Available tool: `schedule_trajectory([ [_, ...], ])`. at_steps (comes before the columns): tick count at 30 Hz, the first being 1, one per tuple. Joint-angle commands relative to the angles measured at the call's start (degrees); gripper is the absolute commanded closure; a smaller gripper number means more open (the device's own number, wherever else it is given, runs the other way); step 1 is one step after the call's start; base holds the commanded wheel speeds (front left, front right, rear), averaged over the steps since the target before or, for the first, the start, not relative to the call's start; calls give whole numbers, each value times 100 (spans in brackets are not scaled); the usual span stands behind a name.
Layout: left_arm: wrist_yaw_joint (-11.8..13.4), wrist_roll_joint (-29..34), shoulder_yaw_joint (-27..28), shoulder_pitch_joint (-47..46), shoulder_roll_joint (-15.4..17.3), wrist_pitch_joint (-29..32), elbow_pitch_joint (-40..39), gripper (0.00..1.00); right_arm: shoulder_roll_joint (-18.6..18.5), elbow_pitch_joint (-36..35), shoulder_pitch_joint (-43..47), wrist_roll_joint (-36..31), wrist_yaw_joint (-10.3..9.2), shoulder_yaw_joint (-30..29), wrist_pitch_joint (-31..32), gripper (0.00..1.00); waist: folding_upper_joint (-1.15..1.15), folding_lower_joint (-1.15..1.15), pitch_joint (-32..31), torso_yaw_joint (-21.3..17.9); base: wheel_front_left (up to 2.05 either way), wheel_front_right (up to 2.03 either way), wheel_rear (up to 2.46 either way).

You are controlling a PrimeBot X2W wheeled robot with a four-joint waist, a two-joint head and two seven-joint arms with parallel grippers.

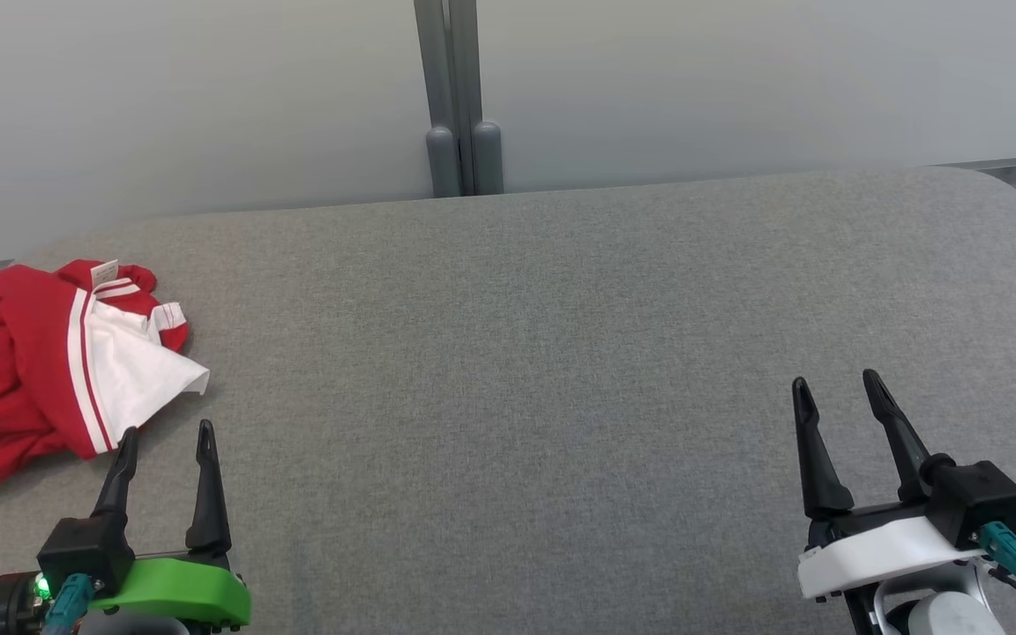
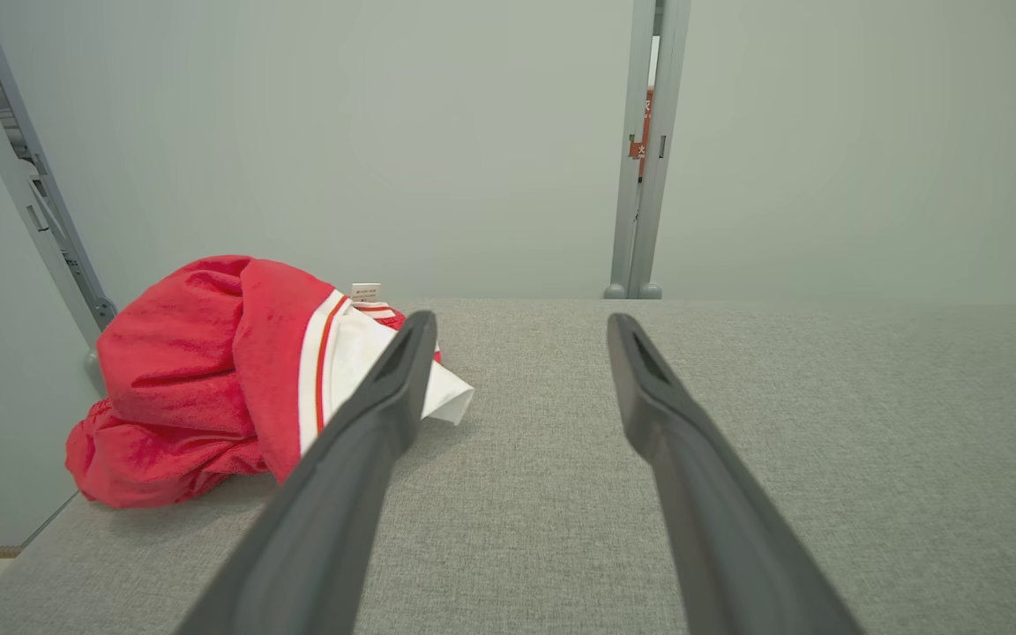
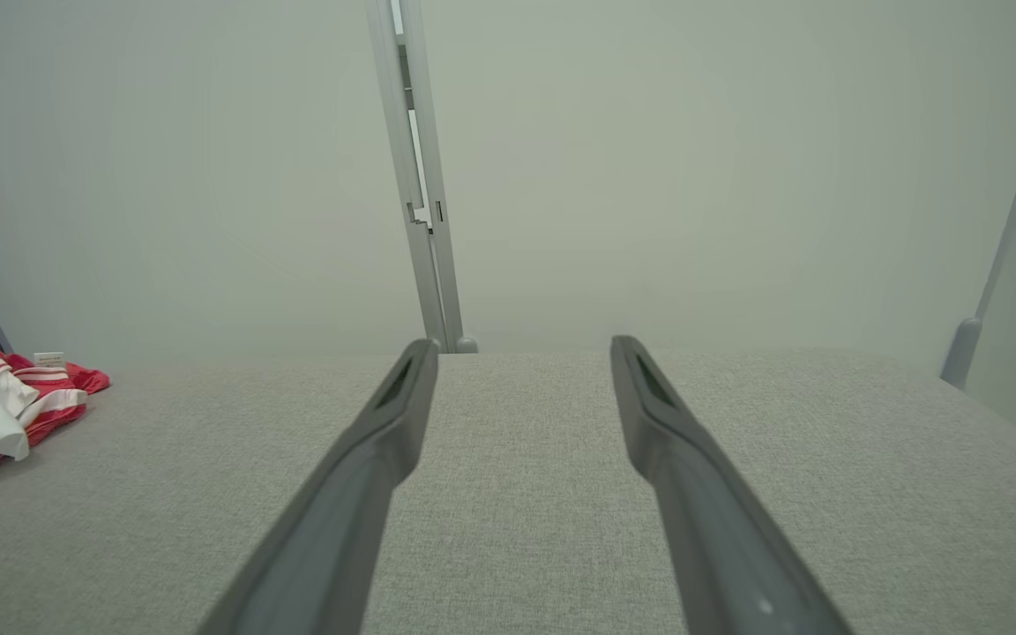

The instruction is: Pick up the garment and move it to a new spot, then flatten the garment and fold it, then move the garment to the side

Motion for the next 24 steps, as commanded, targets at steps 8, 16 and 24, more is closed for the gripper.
schedule_trajectory([
  [8,-33,15,9,70,-24,-4,23,0,-5,76,55,138,0,20,-19,0,0,0,-3,20,0,0,0],
  [16,-37,45,16,26,-31,-4,51,0,0,133,22,158,-1,30,-20,0,0,0,-13,22,0,0,0],
  [24,-12,107,38,-1,-28,-4,86,0,3,181,26,180,-1,40,-20,0,0,0,-12,42,0,0,0],
])
